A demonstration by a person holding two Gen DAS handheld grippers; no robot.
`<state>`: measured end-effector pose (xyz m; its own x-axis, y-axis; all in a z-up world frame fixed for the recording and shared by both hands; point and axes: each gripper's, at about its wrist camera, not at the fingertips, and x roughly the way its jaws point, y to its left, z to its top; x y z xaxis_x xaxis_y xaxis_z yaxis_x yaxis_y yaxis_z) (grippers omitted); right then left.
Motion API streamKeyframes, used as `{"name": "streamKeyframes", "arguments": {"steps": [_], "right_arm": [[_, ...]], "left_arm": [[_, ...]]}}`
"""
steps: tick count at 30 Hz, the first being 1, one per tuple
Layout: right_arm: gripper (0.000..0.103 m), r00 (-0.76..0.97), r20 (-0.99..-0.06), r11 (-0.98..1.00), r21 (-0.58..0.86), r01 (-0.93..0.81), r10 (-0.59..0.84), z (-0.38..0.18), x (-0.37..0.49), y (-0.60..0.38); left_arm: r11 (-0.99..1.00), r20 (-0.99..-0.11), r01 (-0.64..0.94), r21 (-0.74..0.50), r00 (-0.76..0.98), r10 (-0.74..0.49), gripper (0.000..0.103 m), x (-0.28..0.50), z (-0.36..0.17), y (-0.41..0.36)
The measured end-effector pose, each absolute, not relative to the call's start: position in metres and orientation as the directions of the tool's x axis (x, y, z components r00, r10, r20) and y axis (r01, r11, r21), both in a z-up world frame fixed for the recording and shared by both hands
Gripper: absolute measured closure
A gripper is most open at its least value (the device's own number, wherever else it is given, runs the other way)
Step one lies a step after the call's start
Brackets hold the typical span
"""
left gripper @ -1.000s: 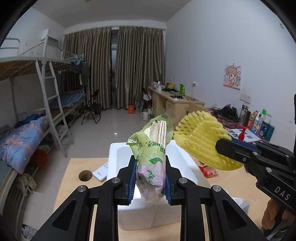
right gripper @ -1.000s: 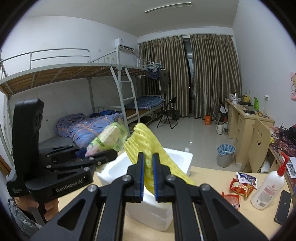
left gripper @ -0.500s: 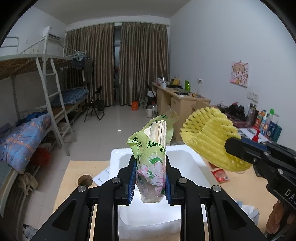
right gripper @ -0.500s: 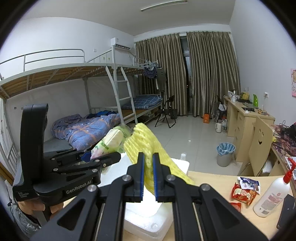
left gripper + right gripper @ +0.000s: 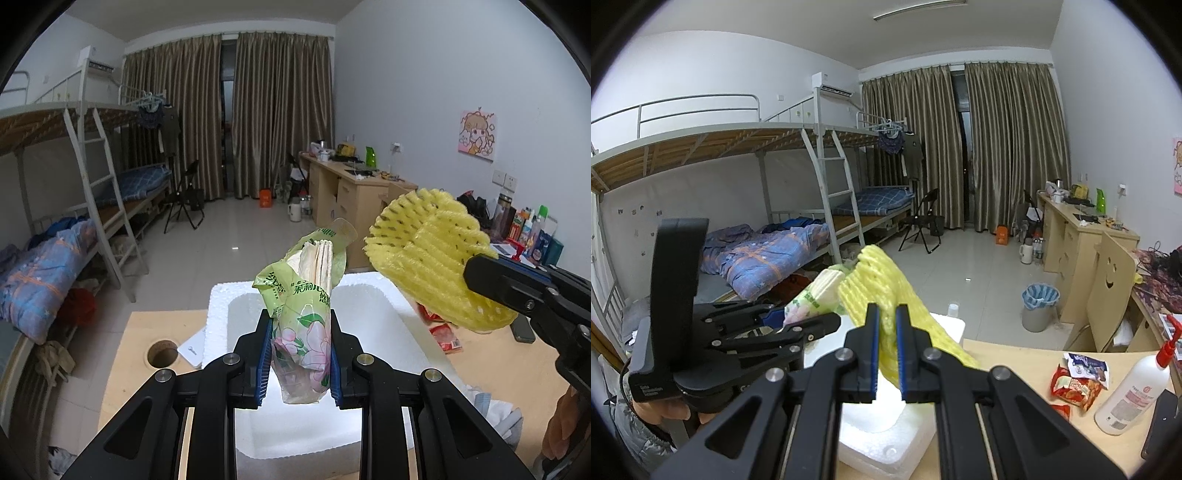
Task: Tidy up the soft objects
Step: 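Carry the wrapped bag and foam net with both tools over the white foam box, then open left tool dropping the bag into the box while right tool drops the net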
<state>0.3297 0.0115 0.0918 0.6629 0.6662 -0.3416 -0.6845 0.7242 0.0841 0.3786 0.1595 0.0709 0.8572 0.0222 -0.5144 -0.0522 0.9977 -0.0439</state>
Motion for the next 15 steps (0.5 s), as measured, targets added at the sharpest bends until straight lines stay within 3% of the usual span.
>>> {"name": "streamKeyframes", "arguments": {"steps": [7,9,11,13,15], "right_arm": [[0.092,0.669,-0.335,0.728,0.088,-0.680,0.664,0.0947,0.3328,0.0098],[0.092,0.674,-0.332,0.733,0.089,-0.674,0.660,0.0951,0.3339,0.0084],[0.092,0.681,-0.333,0.741,0.090,-0.665,0.652,0.0946,0.3325,0.0083],[0.092,0.684,-0.328,0.743,0.092,-0.663,0.651,0.0938,0.3303,0.0076],[0.092,0.687,-0.326,0.744,0.089,-0.662,0.650,0.0933,0.3289,0.0086]], "left_arm": [[0.999,-0.525,-0.049,-0.008,0.850,0.037,0.072,0.3830,0.0659,0.1560],[0.998,-0.524,-0.067,-0.002,0.850,0.056,0.059,0.3835,0.0665,0.1573],[0.997,-0.526,-0.075,-0.007,0.848,0.060,0.027,0.3838,0.0667,0.1591],[0.996,-0.510,-0.091,-0.007,0.857,0.074,0.014,0.3819,0.0685,0.1610],[0.994,-0.500,-0.109,0.002,0.861,0.095,0.012,0.3801,0.0701,0.1618]]}}
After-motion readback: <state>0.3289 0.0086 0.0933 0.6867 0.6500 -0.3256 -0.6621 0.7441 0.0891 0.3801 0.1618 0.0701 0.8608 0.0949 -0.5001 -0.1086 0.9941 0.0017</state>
